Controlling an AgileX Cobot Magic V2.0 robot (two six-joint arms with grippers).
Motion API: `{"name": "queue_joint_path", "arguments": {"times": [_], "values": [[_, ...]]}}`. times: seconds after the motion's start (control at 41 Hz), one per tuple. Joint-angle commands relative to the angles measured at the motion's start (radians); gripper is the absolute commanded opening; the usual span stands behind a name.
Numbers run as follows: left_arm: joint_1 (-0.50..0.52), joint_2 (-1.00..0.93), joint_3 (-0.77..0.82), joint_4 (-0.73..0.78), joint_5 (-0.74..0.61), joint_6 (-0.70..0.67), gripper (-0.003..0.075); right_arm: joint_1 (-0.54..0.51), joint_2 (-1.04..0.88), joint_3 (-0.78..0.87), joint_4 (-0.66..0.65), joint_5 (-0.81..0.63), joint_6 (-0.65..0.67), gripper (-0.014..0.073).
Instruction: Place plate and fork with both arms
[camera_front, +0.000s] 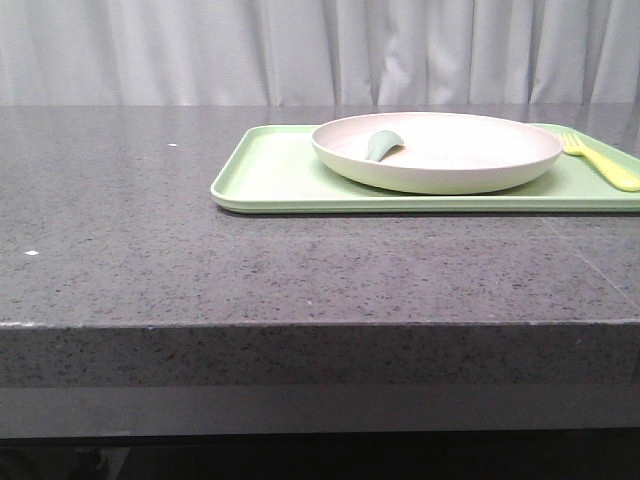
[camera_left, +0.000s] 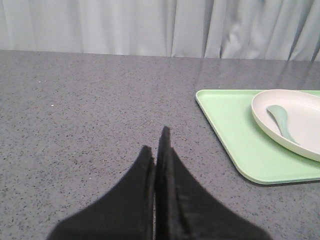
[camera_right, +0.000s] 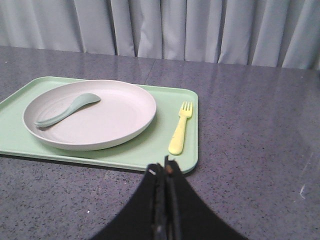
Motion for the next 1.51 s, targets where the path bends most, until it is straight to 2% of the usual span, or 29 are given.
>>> {"name": "queue_joint_path", "arguments": {"times": [0.0, 0.561, 0.829, 1.268, 1.488], "values": [[0.002, 0.003, -0.029, 0.002, -0.088, -0.010, -0.0018, -0.001, 0.008, -0.025, 0.014, -0.082, -0.013, -0.0061], [0.002, 0.003, -0.029, 0.002, -0.090, -0.008, -0.0018, -0.001, 0.008, -0.025, 0.014, -0.082, -0.013, -0.0061], [0.029, -0.049, 0.003, -0.063, -0.094, 0.093, -0.0018, -0.001, 0.008, -0.025, 0.014, -0.082, -0.013, -0.0061], [0.244, -0.395, 0.355, -0.070, -0.125, 0.093, -0.0018, -0.001, 0.008, -0.025, 0.014, -0.082, -0.013, -0.0061], [0.262, -0.529, 0.464, -0.072, -0.125, 0.093, -0.0018, -0.001, 0.008, -0.025, 0.014, -0.082, -0.013, -0.0061]]}}
